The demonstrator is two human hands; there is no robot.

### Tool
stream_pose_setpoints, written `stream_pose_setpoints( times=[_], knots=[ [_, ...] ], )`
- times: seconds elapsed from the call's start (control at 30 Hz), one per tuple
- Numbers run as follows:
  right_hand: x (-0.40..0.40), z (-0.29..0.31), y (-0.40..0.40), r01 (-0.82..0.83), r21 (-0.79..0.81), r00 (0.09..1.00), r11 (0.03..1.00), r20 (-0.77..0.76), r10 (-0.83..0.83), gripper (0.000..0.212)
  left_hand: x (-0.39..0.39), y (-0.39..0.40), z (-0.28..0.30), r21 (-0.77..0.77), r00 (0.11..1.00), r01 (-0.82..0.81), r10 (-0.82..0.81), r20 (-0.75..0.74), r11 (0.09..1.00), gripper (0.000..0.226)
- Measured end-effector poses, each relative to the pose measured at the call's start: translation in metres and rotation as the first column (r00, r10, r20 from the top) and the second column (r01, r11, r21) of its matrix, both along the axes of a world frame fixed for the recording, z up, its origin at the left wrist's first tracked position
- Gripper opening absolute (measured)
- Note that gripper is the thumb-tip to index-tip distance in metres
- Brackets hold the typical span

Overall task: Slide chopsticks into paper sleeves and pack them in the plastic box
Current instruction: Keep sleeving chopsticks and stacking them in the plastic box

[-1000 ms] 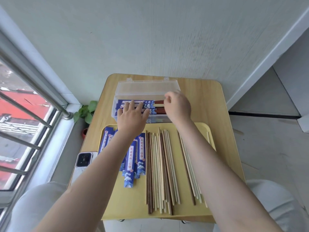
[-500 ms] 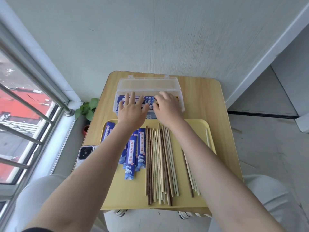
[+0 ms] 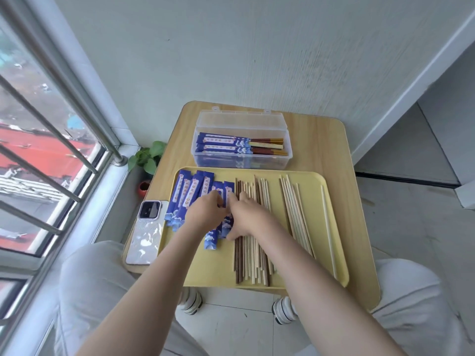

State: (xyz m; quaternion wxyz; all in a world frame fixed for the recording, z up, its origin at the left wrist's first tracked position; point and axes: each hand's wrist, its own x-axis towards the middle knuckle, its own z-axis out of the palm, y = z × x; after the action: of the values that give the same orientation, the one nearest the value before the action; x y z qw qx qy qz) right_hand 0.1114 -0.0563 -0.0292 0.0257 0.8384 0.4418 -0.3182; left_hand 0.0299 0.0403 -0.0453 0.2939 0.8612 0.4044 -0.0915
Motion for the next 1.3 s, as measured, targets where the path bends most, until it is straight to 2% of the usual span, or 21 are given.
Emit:
stream_pose_setpoints(
  times=[0.07, 0.2, 0.4, 0.67, 0.77, 0.9, 0.97, 1.03, 1.1, 1.17, 1.3],
  knots=[
    [-0.002, -0.002, -0.002, -0.001, 0.03, 0.999, 1.0, 0.037, 0.0, 0.122, -0.005, -0.001, -0.008, -0.012, 1.0, 0.003, -0.003, 0.029, 1.0, 0.02],
    [-0.004, -0.009, -0.009, -0.017, 0.127, 0.997, 0.992, 0.083, 0.006, 0.092, -0.007, -0.003, -0.018, 0.004, 0.998, -0.01, 0.01, 0.062, 1.0, 0.023],
    [-0.003, -0.014, -0.02, -0.009, 0.229, 0.998, 0.973, 0.068, -0.007, 0.061, 0.005, -0.002, -0.015, 0.0, 0.997, -0.071, 0.071, -0.01, 0.997, 0.035],
    [0.001, -0.015, -0.025, 0.071, 0.274, 0.997, 0.959, -0.043, -0.062, 0.081, 0.016, -0.012, 0.0, 0.057, 0.982, -0.104, 0.111, -0.151, 0.993, 0.021],
    [0.002, -0.013, -0.028, 0.084, 0.287, 0.995, 0.954, -0.076, -0.065, 0.084, 0.019, -0.012, 0.002, -0.051, 0.979, -0.151, 0.143, -0.146, 0.987, 0.015],
    [0.003, -0.012, -0.03, 0.099, 0.282, 0.991, 0.954, -0.112, -0.07, 0.095, 0.02, -0.011, 0.008, -0.188, 0.967, -0.229, 0.201, -0.156, 0.955, 0.024],
    [0.006, -0.009, -0.03, 0.136, 0.282, 0.982, 0.95, -0.161, -0.093, 0.093, 0.021, -0.011, 0.006, -0.181, 0.967, -0.229, 0.203, -0.152, 0.956, 0.023],
    [0.008, -0.005, -0.031, 0.206, 0.305, 0.964, 0.93, -0.227, -0.139, 0.083, 0.02, -0.01, 0.003, -0.215, 0.963, -0.268, 0.259, -0.069, 0.939, 0.022],
    [0.006, -0.003, -0.032, 0.32, 0.381, 0.931, 0.868, -0.296, -0.214, 0.069, 0.018, -0.009, 0.004, -0.361, 0.915, -0.346, 0.396, 0.075, 0.866, 0.025],
    [0.003, -0.001, -0.032, 0.436, 0.468, 0.888, 0.769, -0.36, -0.285, 0.06, 0.014, -0.009, 0.01, -0.528, 0.827, -0.392, 0.54, 0.155, 0.753, 0.023],
    [0.002, 0.004, -0.036, 0.534, 0.525, 0.838, 0.662, -0.428, -0.337, 0.038, 0.004, -0.016, 0.025, -0.831, 0.636, -0.335, 0.757, 0.15, 0.445, 0.013]
  ],
)
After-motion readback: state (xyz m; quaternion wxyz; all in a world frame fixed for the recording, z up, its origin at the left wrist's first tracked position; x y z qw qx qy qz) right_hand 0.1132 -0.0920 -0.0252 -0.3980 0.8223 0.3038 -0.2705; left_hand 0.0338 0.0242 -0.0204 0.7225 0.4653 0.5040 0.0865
